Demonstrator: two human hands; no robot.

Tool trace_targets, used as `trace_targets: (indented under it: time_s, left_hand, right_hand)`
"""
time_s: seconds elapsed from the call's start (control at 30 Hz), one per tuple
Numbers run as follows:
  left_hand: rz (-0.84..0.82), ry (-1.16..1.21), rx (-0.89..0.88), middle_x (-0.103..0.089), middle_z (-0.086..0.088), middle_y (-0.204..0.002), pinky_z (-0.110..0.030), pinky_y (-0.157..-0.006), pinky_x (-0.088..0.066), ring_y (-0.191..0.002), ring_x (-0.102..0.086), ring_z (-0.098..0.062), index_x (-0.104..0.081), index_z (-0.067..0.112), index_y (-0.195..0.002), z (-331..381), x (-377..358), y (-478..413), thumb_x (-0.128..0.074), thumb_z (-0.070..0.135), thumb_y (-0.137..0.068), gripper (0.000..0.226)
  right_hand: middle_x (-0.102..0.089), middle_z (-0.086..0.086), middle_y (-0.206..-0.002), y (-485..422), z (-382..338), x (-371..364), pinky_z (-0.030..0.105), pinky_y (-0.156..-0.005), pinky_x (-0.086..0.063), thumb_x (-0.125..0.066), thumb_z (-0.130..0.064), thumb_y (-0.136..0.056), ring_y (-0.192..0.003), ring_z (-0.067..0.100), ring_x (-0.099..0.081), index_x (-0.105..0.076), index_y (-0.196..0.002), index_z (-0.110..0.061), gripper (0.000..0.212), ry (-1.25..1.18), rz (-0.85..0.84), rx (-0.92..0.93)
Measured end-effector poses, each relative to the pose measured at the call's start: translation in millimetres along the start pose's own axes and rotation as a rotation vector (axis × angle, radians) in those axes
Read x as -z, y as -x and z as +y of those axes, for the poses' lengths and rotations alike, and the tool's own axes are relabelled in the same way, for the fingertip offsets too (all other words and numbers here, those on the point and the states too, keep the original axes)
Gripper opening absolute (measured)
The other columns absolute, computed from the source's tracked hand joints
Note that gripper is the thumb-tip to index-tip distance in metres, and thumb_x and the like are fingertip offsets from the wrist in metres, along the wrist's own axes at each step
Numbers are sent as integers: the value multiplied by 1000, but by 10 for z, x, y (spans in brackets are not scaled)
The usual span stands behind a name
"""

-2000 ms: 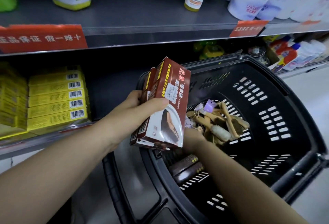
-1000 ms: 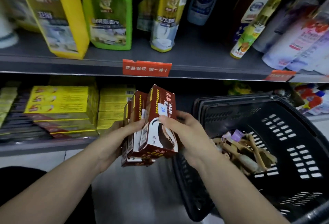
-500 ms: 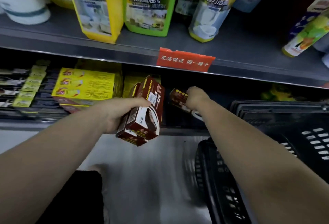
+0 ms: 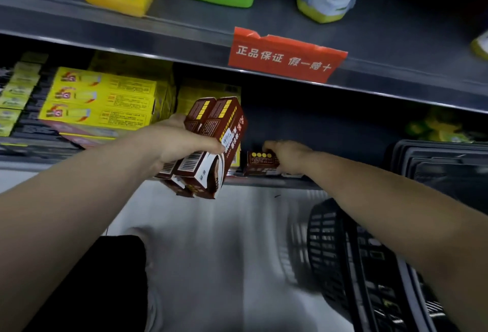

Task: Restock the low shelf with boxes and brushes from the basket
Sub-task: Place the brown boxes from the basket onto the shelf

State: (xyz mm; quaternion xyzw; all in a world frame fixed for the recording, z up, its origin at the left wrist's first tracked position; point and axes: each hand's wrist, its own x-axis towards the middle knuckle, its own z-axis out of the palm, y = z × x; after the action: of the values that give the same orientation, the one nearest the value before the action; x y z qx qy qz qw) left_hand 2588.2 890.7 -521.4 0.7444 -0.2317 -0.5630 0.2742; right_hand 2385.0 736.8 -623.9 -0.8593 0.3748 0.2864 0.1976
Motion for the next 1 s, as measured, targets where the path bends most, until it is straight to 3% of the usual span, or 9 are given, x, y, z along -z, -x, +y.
trace_targets:
  time_s: [0.3,0.5,0.67,0.7,0.77,0.8,0.87,0.93,1.0]
  left_hand:
    - [31,8,-8,-68,-9,-101,-52,-82,-54,-86,-68,-32,-46,20,-123,19,-57,-57,-84,25,-61,73]
    - [-55,123,35,-72,-11,-95,-50,-79,-55,-83,-70,-33,-56,20,-113,25,-153,-72,-81,22,-65,54]
    - [-109,152,64,-73,-13,-99,-50,-79,-55,-85,-71,-34,-56,15,-120,24,-192,-88,-79,24,-69,57]
    - [-116,164,69,-73,-13,-98,-49,-77,-56,-85,-71,-33,-57,15,-119,27,-196,-90,-79,25,-69,55]
    - [-122,205,73,-74,-12,-96,-43,-71,-57,-83,-72,-31,-60,14,-116,25,-206,-95,-78,26,-70,50]
    - [-119,237,69,-74,-11,-95,-40,-68,-57,-81,-72,-30,-60,14,-115,26,-216,-97,-77,26,-71,49]
    - [-118,325,53,-74,-10,-95,-38,-65,-57,-80,-73,-28,-60,14,-116,47,-246,-98,-77,24,-70,50]
    - [-125,385,25,-75,-9,-93,-36,-60,-58,-78,-73,-26,-62,13,-115,79,-280,-95,-77,24,-70,49]
    - [-122,398,20,-75,-8,-90,-34,-57,-58,-75,-73,-23,-65,14,-110,94,-311,-85,-79,33,-65,51]
  right_hand:
    - [-50,9,-129,-41,31,-95,29,-79,-41,-71,-14,-79,-110,25,-51,-41,-133,-23,62,-45,93,48]
    - [-46,8,-136,-88,36,-112,25,-84,-35,-72,-16,-79,-119,24,-47,-38,-138,-23,68,-102,98,40]
    - [-45,8,-138,5,-41,6,27,-95,-37,-68,-26,-84,-123,24,-45,-42,-136,-19,58,-146,69,22]
    - [-49,8,-135,38,-89,86,27,-95,-39,-63,-30,-88,-121,24,-48,-49,-131,-17,47,-197,142,19]
    - [-62,5,-119,158,-220,300,25,-87,-40,-48,-38,-95,-105,17,-59,-64,-109,-15,31,-608,254,-29]
    - [-68,3,-110,228,-293,403,27,-86,-43,-45,-44,-95,-96,13,-64,-67,-99,-14,38,-911,193,-57]
    - [-72,7,-102,381,-393,528,36,-87,-52,-51,-56,-86,-94,19,-68,-64,-106,-12,50,-1380,-107,-21]
    - [-67,14,-111,505,-476,515,42,-87,-54,-61,-50,-75,-100,30,-67,-56,-121,-13,59,-1476,-280,54]
    - [-64,17,-115,593,-561,468,45,-89,-53,-64,-40,-76,-101,33,-64,-56,-122,-10,56,-1465,-331,69]
